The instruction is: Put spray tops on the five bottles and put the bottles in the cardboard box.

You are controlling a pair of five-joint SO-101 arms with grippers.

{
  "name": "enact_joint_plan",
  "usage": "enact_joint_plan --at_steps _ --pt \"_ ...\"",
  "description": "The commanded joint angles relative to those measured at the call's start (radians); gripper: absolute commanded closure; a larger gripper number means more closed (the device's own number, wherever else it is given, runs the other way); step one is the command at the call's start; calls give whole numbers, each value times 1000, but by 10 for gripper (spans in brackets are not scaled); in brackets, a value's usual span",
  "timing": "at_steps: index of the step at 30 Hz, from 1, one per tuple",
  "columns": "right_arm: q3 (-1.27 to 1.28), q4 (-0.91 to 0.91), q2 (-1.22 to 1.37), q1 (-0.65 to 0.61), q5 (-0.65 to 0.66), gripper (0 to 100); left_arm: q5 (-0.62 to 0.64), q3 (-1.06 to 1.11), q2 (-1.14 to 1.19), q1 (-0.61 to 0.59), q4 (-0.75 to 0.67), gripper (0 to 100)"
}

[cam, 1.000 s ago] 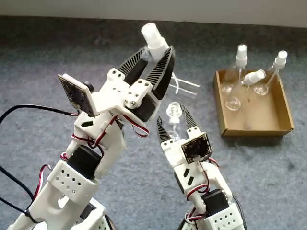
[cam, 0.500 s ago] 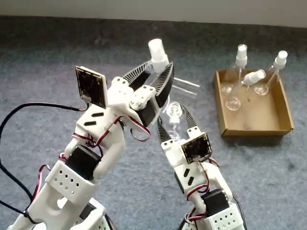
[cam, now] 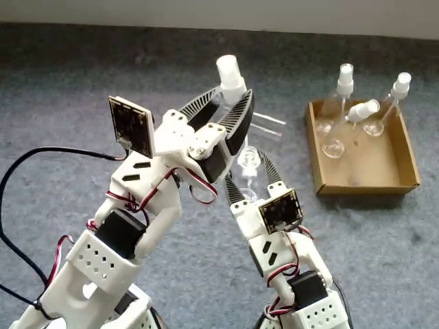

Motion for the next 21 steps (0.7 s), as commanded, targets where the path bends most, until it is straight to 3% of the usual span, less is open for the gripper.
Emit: enact_joint_plan --at_steps 1,5,21 --pt "116 1 -19 -5 -3 854 -6 -85 -24 13 -71 995" --pt "116 1 -19 -5 -3 854 -5 -85 -24 12 -130 995" --pt "116 2 -19 -5 -3 854 -8 -7 -22 13 -132 995"
